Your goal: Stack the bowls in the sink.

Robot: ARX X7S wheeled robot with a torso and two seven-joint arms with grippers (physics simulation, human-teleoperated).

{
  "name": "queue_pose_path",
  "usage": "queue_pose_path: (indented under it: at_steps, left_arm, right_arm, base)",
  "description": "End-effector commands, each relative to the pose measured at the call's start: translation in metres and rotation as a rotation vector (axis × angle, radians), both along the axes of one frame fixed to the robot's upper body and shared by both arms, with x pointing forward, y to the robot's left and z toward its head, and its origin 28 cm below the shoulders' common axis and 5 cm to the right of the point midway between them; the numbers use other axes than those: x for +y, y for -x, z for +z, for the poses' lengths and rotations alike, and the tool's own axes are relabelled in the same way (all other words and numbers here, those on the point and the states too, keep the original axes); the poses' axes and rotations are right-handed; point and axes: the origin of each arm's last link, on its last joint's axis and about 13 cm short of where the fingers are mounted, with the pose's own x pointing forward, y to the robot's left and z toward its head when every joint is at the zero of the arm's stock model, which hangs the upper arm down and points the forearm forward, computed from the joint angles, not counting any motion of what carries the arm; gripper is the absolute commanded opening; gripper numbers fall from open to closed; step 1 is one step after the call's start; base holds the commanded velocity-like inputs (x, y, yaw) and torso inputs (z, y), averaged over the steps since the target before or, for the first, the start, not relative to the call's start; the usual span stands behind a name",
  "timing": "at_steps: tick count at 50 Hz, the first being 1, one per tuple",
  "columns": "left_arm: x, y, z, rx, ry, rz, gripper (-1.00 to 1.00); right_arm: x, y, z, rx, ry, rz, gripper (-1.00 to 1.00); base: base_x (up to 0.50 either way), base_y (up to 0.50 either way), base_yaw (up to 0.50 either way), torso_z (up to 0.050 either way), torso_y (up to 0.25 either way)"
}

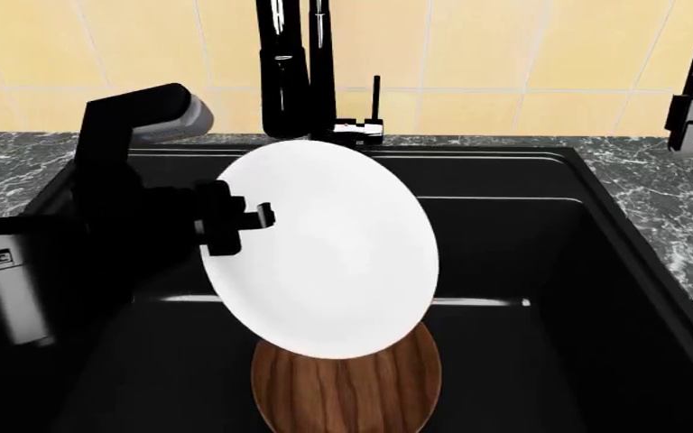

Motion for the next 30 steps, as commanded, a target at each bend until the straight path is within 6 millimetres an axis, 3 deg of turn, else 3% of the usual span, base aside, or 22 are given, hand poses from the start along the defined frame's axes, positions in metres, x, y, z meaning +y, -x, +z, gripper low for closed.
queue_pose_path:
  at_steps: [1,30]
  left_arm:
    - [-0.002,-0.004,-0.009,0.018,0.018,-0.005,-1.0]
    - [-0.015,-0.015,-0.04,0.094,0.103,-0.083,-1.0]
  right_arm:
    - [0.0,-0.002,-0.002,0.005,0.002,-0.003,1.0]
    - [-0.002,-0.002,-0.005,0.012,-0.006,-0.012,1.0]
  base:
    - [0.0,0.0,0.0,0.0,0.0]
    - [0.0,0.0,0.0,0.0,0.0]
